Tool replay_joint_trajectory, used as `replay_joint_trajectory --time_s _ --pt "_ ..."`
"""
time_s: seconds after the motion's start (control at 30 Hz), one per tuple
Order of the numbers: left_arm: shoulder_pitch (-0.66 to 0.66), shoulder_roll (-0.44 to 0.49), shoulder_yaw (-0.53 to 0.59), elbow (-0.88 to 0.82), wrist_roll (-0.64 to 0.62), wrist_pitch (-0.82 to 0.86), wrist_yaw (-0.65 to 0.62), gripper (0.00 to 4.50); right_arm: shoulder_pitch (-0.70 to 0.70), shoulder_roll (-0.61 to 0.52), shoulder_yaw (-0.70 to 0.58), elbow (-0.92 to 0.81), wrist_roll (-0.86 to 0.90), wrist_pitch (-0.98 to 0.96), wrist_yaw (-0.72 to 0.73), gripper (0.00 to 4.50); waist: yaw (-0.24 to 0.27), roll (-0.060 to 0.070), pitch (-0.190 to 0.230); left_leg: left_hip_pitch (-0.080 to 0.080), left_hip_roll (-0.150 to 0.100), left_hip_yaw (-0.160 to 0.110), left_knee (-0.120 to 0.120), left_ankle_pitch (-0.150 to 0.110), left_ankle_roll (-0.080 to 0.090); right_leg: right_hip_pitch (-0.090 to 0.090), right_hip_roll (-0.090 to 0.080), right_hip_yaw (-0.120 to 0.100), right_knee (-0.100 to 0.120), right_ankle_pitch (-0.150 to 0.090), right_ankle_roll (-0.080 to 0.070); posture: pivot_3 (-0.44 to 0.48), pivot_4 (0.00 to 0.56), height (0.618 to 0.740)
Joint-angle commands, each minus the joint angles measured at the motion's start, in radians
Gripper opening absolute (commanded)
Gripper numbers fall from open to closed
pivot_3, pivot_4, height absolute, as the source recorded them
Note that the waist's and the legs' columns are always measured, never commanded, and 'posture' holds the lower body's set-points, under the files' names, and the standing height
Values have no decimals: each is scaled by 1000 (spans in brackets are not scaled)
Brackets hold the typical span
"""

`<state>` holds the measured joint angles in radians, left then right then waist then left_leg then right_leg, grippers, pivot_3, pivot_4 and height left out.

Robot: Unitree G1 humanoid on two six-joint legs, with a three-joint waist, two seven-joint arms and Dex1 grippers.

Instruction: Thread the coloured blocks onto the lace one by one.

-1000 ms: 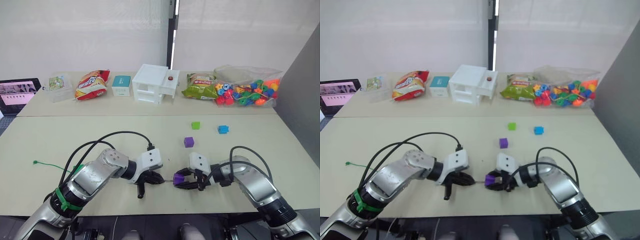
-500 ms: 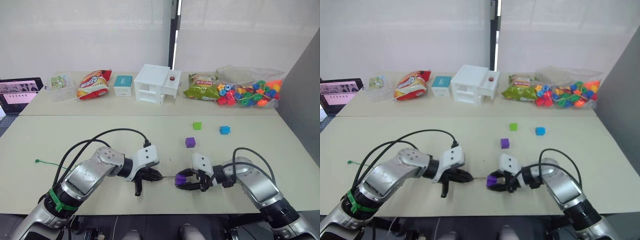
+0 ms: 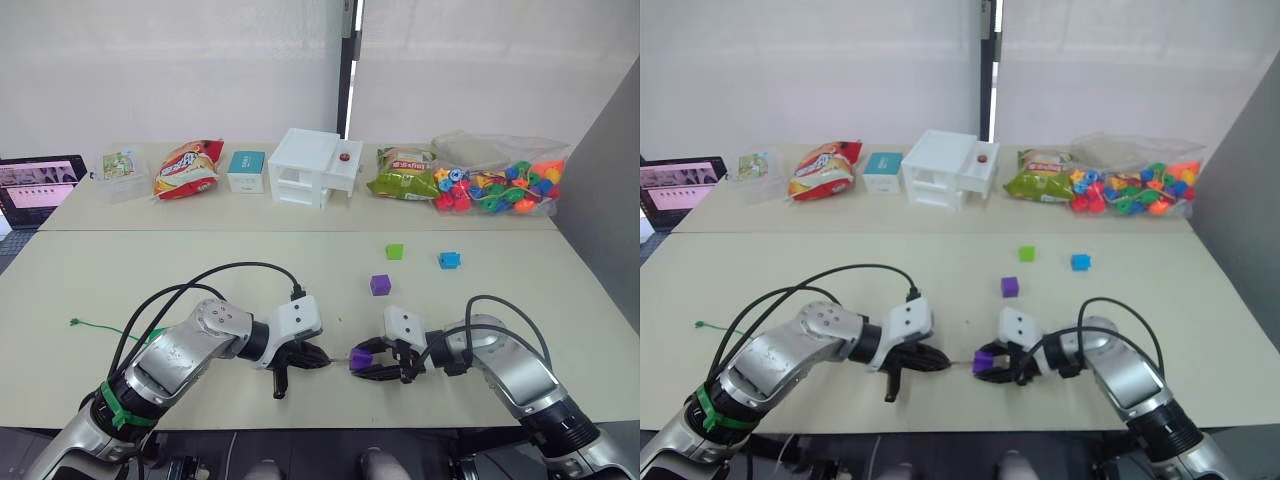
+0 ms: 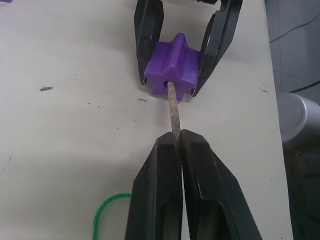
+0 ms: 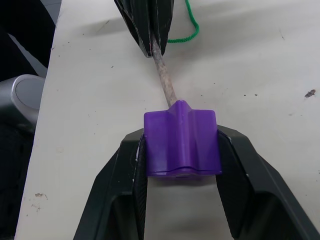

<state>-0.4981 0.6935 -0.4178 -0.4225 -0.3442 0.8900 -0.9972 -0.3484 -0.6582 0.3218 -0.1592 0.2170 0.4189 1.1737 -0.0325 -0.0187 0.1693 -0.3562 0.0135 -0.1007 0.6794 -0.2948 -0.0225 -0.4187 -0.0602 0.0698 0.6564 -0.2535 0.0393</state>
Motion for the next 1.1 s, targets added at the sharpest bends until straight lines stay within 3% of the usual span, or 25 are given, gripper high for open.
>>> replay_joint_trajectory --time_s 0.03,0.5,0.67,1.0,1.1 --pt "-12 -9 -9 -20 -3 -2 3 0 12 -12 19 -10 -13 21 -1 1369 0 0 0 0 0 0 0 0 0 0 0 0 0 0 0 0 150 740" --pt "-67 -205 -82 134 28 -89 14 0 -4 21 37 -78 -12 77 -37 1369 2 0 0 0 0 0 0 0 0 0 0 0 0 0 0 0 150 740" --pt "-59 -207 -70 167 42 -145 -13 0 -5 28 34 -84 -16 83 -42 1369 6 0 0 2 0 0 1 0 0 3 0 0 -1 0 0 0 150 740" --pt "5 -36 82 126 -11 -240 -140 3216 18 7 25 -65 -24 70 -52 1369 -12 0 0 2 1 0 0 0 0 1 1 0 1 0 0 0 150 740" --pt "62 8 88 136 18 -315 -160 3216 18 3 22 -66 -21 71 -55 1369 -11 0 0 2 1 0 0 0 0 0 1 0 1 0 0 0 150 740"
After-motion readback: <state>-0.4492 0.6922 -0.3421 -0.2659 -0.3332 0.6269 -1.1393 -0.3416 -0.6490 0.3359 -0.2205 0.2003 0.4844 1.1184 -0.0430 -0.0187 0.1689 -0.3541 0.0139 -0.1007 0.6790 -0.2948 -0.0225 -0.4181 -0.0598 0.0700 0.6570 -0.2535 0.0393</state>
